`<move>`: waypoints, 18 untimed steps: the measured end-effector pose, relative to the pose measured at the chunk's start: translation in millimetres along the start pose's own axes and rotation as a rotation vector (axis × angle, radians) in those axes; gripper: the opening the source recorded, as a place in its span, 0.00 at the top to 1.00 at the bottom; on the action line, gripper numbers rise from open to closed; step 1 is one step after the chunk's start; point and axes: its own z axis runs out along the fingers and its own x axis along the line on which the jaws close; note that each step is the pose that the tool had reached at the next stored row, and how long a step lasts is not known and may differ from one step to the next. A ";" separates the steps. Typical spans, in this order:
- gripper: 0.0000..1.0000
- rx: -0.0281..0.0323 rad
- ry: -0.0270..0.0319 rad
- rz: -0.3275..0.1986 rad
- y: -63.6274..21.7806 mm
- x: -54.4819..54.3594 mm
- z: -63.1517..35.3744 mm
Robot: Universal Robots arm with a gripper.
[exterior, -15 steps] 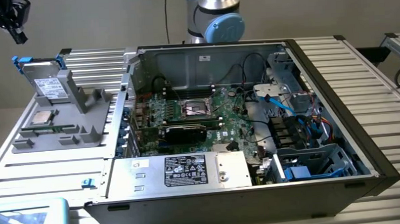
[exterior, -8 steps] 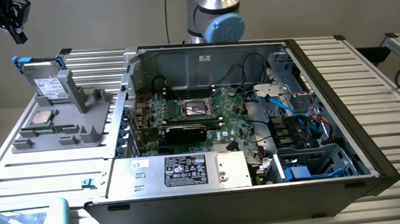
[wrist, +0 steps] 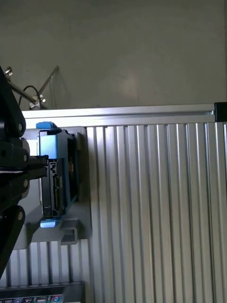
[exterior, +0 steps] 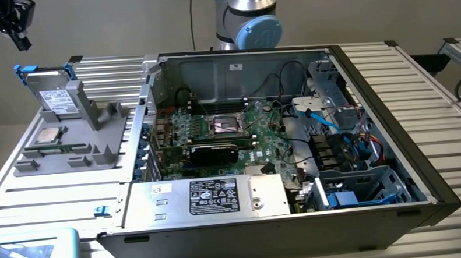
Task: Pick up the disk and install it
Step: 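Pick up the disk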
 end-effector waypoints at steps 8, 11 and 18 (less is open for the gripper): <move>0.89 -0.0043 0.0049 -0.138 0.0 0.1 0.1; 0.89 -0.0060 0.0070 -0.193 0.0 0.1 0.1; 0.89 -0.0160 0.0115 -0.320 0.0 0.1 0.1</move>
